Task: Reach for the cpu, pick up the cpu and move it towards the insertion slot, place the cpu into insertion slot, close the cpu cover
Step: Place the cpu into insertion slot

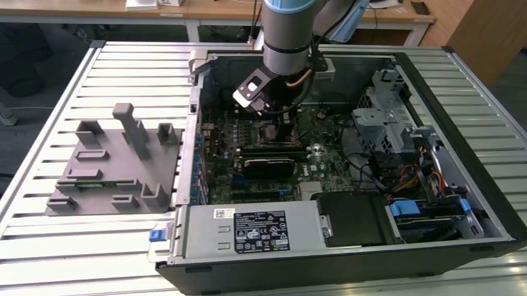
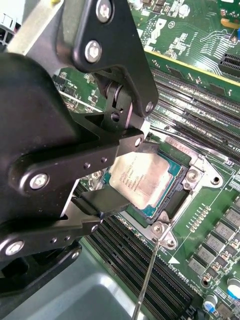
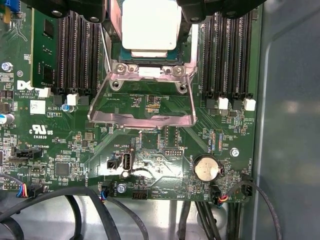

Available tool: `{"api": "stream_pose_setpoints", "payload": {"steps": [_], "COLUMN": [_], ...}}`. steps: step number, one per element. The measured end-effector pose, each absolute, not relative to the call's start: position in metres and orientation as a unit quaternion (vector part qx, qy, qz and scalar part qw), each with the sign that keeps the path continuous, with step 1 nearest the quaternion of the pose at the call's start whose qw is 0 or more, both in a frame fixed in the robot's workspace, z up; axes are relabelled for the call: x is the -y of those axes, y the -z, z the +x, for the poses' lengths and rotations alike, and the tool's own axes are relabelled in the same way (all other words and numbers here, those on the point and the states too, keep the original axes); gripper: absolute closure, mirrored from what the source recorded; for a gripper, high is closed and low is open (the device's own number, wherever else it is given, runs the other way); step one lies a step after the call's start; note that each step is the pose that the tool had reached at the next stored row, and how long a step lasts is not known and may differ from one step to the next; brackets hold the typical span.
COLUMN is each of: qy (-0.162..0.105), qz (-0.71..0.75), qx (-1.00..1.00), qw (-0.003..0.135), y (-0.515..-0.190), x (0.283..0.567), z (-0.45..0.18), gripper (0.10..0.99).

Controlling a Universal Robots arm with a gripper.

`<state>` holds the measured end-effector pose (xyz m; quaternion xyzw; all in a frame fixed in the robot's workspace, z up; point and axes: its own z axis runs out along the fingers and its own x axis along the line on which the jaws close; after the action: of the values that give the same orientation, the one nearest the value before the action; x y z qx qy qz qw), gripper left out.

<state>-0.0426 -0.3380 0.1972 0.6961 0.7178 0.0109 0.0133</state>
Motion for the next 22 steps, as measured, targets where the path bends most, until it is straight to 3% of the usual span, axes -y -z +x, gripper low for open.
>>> {"api": "stream_pose_setpoints", "payload": {"steps": [6,7,22], "qy": [-0.011,-0.011,-0.011], "qz": [0.696,0.696,0.696], "qx": [-0.718,-0.718,-0.718], "qw": [0.013,0.013,0.013], "y": [-0.1968,-0.1974,-0.2020], "x": [0.3380,0.3380,0.3370], "z": [-0.0425,-0.0425,-0.0426], "gripper": [0.549,0.282,0.282]}}
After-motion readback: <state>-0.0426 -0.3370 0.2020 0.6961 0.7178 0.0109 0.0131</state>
